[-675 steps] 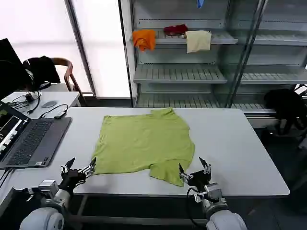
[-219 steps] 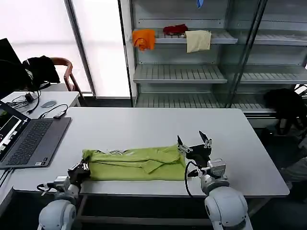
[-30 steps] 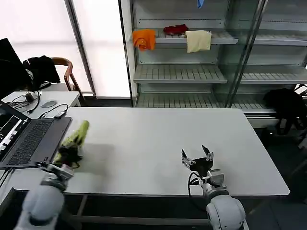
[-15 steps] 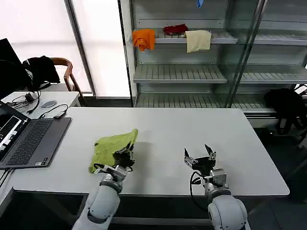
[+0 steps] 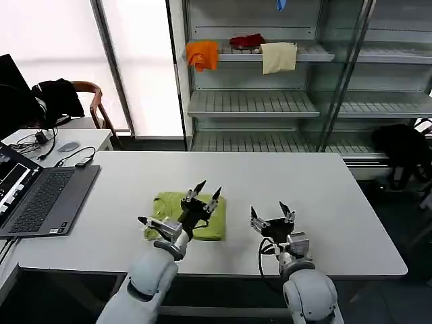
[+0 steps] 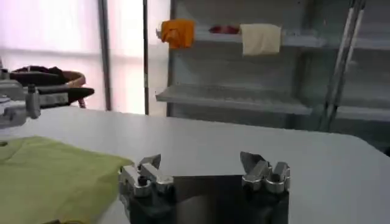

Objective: Fold and organize the clothes.

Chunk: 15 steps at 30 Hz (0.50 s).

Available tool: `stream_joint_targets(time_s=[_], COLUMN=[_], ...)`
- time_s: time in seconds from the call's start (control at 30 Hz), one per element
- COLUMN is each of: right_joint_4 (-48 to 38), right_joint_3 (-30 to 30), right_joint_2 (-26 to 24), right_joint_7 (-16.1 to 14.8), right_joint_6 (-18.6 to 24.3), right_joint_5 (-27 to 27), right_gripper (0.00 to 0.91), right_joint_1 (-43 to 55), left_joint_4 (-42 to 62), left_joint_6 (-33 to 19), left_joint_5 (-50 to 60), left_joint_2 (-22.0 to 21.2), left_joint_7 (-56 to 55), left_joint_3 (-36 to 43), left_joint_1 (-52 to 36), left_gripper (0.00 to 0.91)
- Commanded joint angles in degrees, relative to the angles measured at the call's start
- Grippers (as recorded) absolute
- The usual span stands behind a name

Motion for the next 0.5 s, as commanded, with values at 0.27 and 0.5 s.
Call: stream_joint_targets(time_s=[0.27,0.5], right_joint_4=[-10.9,-12.3], right_joint_3=[-11.0,-12.7], right_joint_2=[0.9,0.9], right_joint_7=[8.4,9.6], right_joint_6=[-2.2,-2.2], right_joint_5=[26.7,26.8], right_gripper=[0.907,0.776], right_joint_1=[5.8,5.7], left_joint_4=[4.1,5.8], left_joint_6=[-9.5,-10.4], left_joint_5=[-11.0,-12.7], left_joint_2=[6.1,5.2], left_joint_7=[2.3,2.2], left_joint_3=[-19.3,-20.0], left_joint_1=[5.8,5.5], left_gripper=[0.907,0.907])
